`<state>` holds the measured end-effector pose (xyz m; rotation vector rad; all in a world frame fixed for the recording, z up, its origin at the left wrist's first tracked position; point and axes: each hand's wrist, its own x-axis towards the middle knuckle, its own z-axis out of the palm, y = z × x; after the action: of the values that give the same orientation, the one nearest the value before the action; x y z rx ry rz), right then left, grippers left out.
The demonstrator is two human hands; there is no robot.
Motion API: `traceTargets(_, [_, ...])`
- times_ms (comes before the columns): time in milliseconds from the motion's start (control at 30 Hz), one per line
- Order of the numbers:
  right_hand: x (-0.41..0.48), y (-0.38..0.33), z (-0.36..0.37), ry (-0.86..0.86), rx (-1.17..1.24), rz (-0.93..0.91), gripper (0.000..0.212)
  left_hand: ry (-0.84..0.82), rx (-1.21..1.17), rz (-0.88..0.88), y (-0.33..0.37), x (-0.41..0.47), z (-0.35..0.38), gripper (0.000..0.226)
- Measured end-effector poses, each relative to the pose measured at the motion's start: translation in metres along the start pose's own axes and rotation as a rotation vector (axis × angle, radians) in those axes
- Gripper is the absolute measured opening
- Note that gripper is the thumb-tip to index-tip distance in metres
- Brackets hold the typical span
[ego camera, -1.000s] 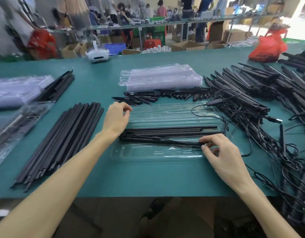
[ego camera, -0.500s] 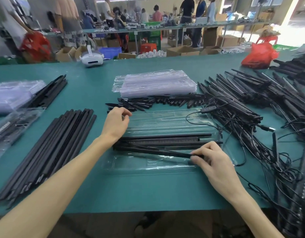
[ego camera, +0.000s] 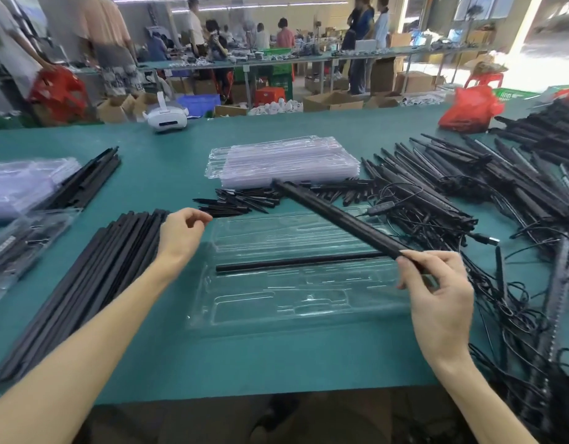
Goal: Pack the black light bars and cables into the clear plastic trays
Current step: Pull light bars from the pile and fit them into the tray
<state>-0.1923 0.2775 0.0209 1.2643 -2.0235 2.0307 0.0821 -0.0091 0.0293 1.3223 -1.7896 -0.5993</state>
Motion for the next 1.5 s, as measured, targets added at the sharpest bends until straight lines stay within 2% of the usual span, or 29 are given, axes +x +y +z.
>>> traceTargets(233, [0.035, 0.012, 0.008, 0.162, -0.302, -0.006, 0.015, -0.062, 0.130, 0.203, 0.017, -0.003, 0.024, 0.035])
traceTargets(367, [0.034, 0.029, 0.006, 0.035, -0.461, 0.054, 0.016, -0.188, 0.278, 0.223, 0.021, 0.014, 0.035, 0.042])
traceTargets(567, [0.023, 0.038, 0.014, -0.137, -0.640, 0.036, 0.026, -0.328, 0.549, 0.243, 0.025, 0.037, 0.054, 0.044])
traceTargets(733, [0.023, 0.039, 0.017, -0.154, -0.687, 0.005, 0.025, -0.282, 0.724, 0.330, 0.023, 0.052, 0.066, 0.039])
traceTargets(900, [0.023, 0.040, 0.021, -0.140, -0.741, -0.034, 0.021, -0.266, 0.767, 0.344, 0.028, 0.066, 0.072, 0.028])
traceTargets(1100, [0.022, 0.040, 0.022, -0.137, -0.746, -0.036, 0.019, -0.212, 0.865, 0.471, 0.027, 0.074, 0.071, 0.010])
traceTargets(1267, [0.023, 0.039, 0.022, -0.136, -0.745, -0.036, 0.019, -0.114, 0.746, 0.660, 0.040, 0.059, 0.070, 0.012])
traceTargets(1333, [0.022, 0.039, 0.022, -0.138, -0.749, -0.041, 0.018, -0.150, 0.638, 0.731, 0.067, 0.039, 0.070, 0.016])
traceTargets(1400, [0.022, 0.039, 0.022, -0.137, -0.755, -0.046, 0.018, -0.283, 0.503, 0.740, 0.100, 0.009, 0.072, 0.016])
traceTargets(1500, [0.022, 0.038, 0.021, -0.138, -0.758, -0.040, 0.019, -0.609, 0.349, 0.707, 0.137, -0.045, 0.079, 0.014])
